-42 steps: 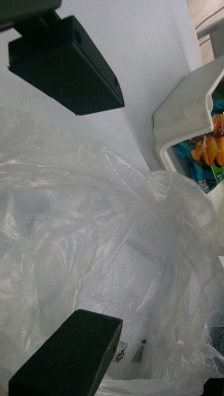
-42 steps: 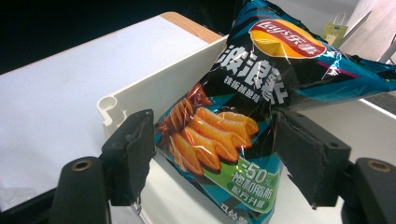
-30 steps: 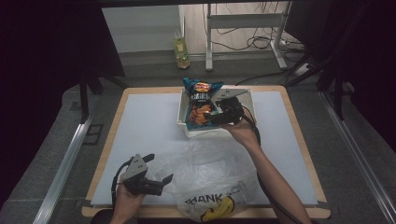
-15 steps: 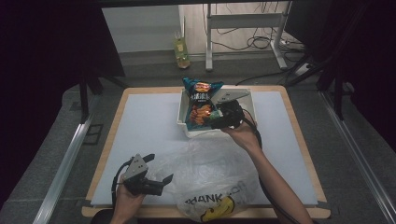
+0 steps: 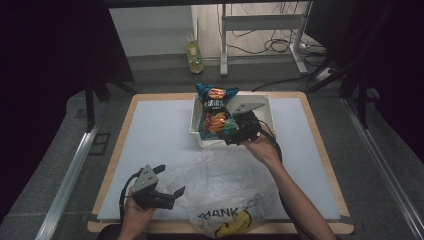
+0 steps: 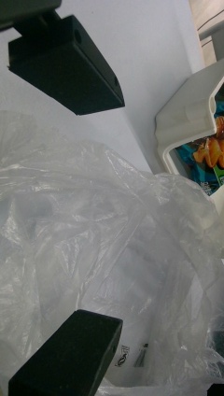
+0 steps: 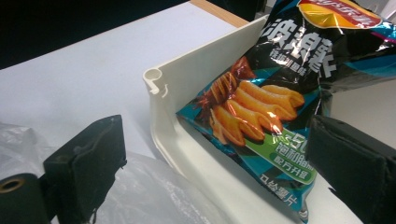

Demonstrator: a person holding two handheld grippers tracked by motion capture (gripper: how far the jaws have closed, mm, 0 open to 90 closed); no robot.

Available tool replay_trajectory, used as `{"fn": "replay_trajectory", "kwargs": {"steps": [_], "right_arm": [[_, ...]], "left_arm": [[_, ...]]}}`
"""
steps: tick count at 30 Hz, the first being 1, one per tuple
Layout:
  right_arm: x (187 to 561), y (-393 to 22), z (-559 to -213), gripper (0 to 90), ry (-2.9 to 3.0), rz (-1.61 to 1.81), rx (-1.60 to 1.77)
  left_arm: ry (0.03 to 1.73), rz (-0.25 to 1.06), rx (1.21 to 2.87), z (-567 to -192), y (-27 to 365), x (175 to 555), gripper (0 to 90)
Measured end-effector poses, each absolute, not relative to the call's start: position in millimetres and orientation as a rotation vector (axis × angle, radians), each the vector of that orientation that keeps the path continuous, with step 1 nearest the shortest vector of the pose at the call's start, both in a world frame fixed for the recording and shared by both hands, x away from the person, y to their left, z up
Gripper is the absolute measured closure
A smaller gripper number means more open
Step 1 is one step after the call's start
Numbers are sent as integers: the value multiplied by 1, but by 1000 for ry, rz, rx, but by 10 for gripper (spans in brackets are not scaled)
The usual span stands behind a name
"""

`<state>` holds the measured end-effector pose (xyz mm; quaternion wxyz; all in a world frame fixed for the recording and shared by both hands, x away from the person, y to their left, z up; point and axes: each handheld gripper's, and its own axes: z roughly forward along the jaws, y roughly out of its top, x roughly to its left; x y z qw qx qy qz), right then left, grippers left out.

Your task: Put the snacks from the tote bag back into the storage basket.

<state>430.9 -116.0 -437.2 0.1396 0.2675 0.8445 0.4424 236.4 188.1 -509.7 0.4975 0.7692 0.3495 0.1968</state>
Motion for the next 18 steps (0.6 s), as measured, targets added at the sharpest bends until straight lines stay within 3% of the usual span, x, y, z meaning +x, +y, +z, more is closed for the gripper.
{"fn": "replay_trajectory", "kwargs": {"steps": [18], "right_arm": [[413, -121, -432, 25, 2444, 1272, 744]], "left_arm": [[839, 478, 1863, -509, 188, 236, 0]]}}
